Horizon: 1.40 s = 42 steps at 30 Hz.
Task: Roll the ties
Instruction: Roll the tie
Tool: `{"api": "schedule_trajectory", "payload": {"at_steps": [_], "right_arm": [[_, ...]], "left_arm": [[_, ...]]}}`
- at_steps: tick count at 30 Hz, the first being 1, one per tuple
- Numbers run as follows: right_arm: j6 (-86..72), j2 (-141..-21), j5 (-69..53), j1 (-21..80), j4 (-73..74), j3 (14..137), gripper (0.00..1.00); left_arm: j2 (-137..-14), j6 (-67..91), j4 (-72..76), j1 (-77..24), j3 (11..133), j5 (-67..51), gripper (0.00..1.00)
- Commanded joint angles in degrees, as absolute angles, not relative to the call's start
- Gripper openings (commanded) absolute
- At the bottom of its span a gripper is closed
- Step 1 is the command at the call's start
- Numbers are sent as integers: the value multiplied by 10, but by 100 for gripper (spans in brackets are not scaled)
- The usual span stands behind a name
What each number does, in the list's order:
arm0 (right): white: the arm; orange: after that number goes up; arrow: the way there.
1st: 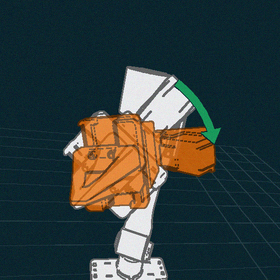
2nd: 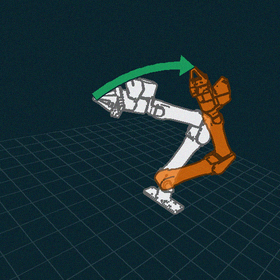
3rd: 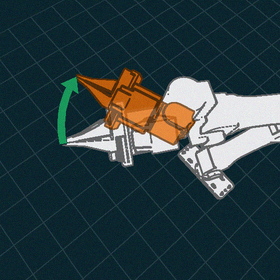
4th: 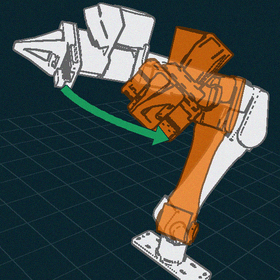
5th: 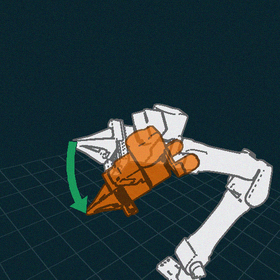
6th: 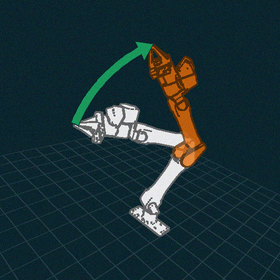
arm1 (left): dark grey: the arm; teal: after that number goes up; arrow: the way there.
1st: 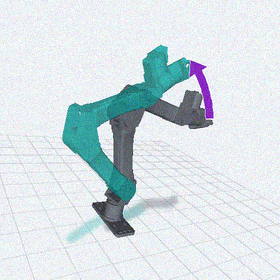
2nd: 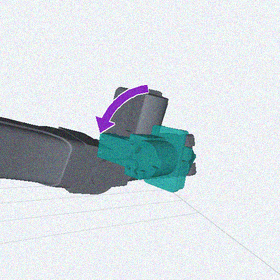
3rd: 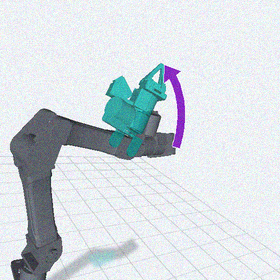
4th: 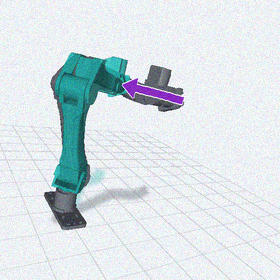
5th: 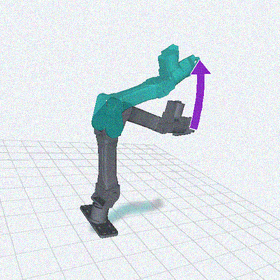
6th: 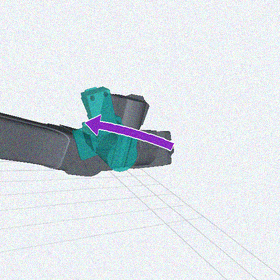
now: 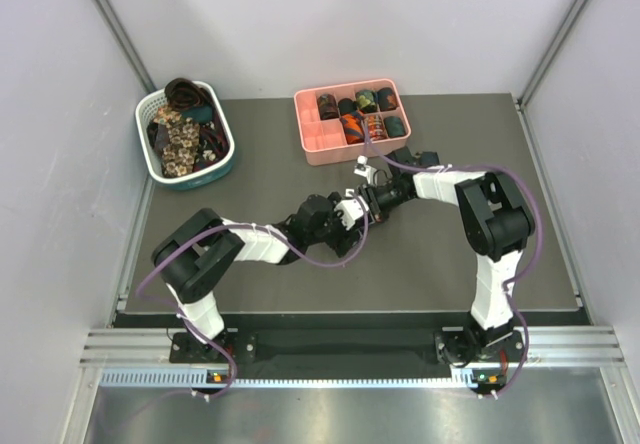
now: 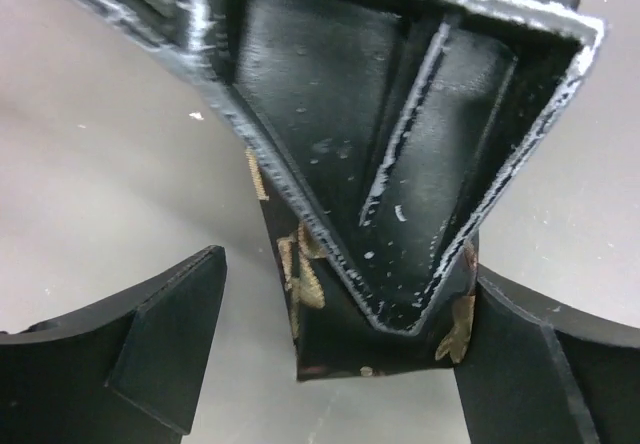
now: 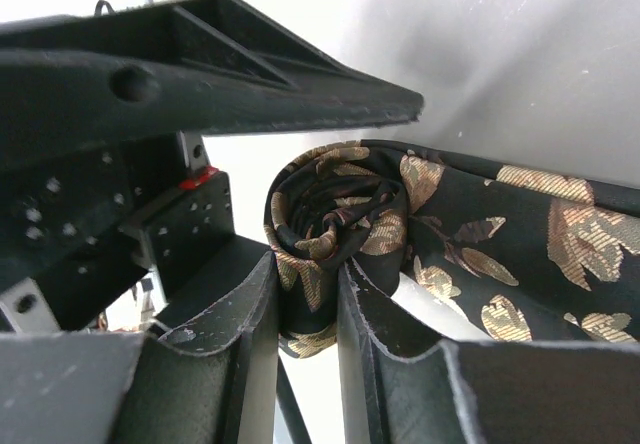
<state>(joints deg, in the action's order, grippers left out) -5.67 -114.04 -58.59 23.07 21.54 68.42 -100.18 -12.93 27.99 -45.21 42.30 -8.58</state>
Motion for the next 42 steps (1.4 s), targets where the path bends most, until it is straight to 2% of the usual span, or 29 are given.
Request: {"api": "schedule_trajectory", "payload": {"at_steps": [1, 2, 9, 14, 17, 29, 42], "right_arm": [[-29, -1149, -584, 218, 227, 705, 0], [-26, -1152, -584, 218, 230, 707, 0], [-14, -1166, -569, 199, 257, 734, 0], [-11, -1183, -546, 192, 268, 750, 0], [-13, -1188, -522, 192, 266, 759, 0], [-20, -1200, -478, 195, 239, 767, 0], [-22, -1222, -434, 246, 193, 751, 0]], "left_arm": [[-1014, -156, 293, -456, 437, -78, 85], [-1014, -159, 307, -457, 431, -88, 79], [-1024, -142, 263, -457, 445, -92, 59], [-1023, -128, 222, -460, 456, -105, 46], [-1017, -124, 194, -463, 461, -114, 41], [-997, -65, 129, -468, 467, -114, 39], [-960, -28, 97, -472, 436, -89, 39]]}}
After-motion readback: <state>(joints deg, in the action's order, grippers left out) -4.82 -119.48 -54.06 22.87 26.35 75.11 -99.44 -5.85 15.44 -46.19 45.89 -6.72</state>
